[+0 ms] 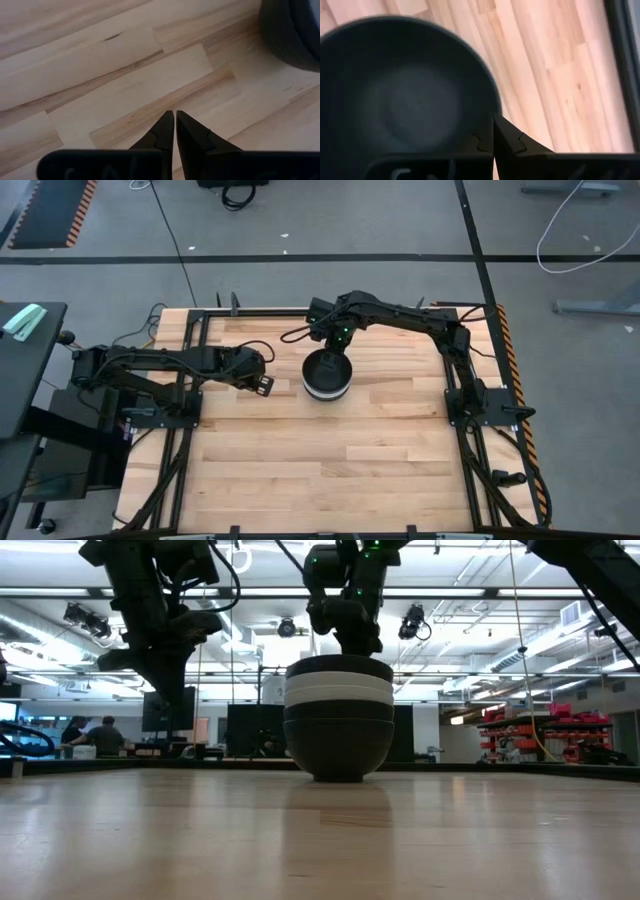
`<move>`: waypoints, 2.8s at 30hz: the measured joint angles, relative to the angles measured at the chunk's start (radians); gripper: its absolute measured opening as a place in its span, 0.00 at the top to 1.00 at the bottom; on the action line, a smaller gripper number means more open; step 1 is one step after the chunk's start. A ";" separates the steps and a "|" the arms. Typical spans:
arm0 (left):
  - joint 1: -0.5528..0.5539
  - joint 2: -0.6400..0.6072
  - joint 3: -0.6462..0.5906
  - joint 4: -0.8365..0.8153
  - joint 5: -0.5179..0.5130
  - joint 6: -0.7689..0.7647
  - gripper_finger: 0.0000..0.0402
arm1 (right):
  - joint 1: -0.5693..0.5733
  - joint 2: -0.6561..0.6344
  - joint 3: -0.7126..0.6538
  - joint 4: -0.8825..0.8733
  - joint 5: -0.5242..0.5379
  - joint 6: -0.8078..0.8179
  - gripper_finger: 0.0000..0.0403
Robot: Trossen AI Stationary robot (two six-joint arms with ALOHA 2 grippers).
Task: Nest bowls inside each other
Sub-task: Stack the black bowl on top of the white bowl, then return to Home Position
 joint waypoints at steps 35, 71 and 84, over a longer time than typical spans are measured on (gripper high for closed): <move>-0.007 -0.060 0.000 0.254 -0.113 0.107 0.93 | 0.306 -0.499 0.020 -0.108 0.293 0.083 0.96; -0.132 -0.265 0.000 0.306 -0.150 0.210 0.96 | 0.543 -1.263 -1.206 1.113 0.269 0.460 0.96; -0.159 -0.265 0.000 0.327 -0.151 0.288 0.91 | 0.559 -1.303 -1.507 1.556 0.265 0.503 0.96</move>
